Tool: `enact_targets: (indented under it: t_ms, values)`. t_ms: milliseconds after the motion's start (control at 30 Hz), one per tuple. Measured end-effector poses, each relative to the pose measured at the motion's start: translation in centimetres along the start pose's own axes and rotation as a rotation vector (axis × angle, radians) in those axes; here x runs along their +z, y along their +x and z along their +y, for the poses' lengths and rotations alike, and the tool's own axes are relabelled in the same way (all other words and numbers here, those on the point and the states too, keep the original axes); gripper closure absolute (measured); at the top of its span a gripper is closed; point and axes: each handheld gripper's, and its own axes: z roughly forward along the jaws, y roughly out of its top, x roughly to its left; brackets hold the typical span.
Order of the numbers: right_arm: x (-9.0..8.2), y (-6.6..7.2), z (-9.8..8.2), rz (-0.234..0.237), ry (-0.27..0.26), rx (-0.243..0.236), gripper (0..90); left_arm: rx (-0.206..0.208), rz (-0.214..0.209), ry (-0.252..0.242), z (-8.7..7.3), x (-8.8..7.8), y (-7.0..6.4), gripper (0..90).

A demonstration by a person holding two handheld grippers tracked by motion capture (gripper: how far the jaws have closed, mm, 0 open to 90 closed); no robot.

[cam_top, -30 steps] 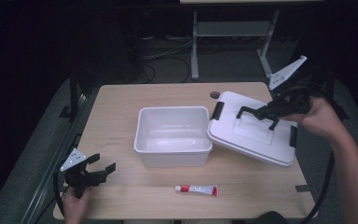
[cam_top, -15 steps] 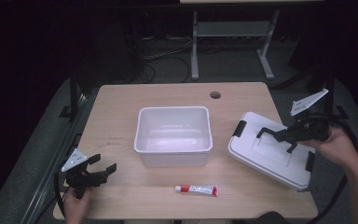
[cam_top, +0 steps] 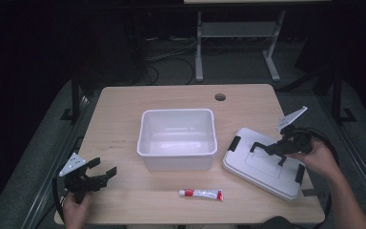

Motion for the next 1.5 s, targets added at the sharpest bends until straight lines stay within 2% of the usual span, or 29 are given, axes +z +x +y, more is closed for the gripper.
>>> enact_targets:
  t_ms: [300, 600, 700, 767, 900, 1033, 1133, 1300, 1467, 1500]
  values:
    - [1.8, -0.1, 0.7, 0.003, 0.014, -0.011, 83.9, -0.002, -0.001, -0.001, 0.0, 0.0, 0.1, 15.5]
    - [2.1, 0.1, 0.5, -0.001, 0.000, -0.008, 82.9, -0.002, 0.000, 0.000, -0.1, -0.1, 0.2, 15.5]
    - [1.9, 0.1, 0.4, 0.001, -0.022, -0.009, 78.1, -0.003, 0.000, 0.001, 0.0, 0.0, 0.1, 15.5]
    - [1.5, 0.2, 0.3, -0.012, -0.034, 0.005, 66.7, -0.003, -0.002, 0.002, 0.0, 0.0, 0.1, 15.5]
    - [0.9, 0.6, 0.1, -0.041, -0.042, 0.012, 55.6, -0.003, -0.002, 0.002, 0.0, 0.0, 0.1, 15.5]
    - [-0.2, 1.1, -0.6, -0.086, -0.056, 0.023, 51.9, -0.002, -0.002, 0.005, 0.0, 0.0, 0.1, 15.5]
    - [-1.0, 1.7, -1.2, -0.096, -0.067, 0.025, 52.0, -0.001, -0.003, 0.006, 0.0, 0.1, 0.0, 15.5]
    - [-1.9, 3.3, -1.9, -0.099, -0.078, 0.003, 52.3, 0.002, -0.006, 0.005, 0.0, 0.1, -0.1, 15.5]
    - [-1.9, 5.2, -2.4, -0.089, -0.073, -0.027, 52.8, 0.007, -0.008, 0.010, 0.0, 0.2, -0.2, 15.5]
    - [-1.9, 5.2, -2.4, -0.089, -0.073, -0.027, 52.8, 0.007, -0.009, 0.010, 0.1, 0.2, -0.2, 15.5]
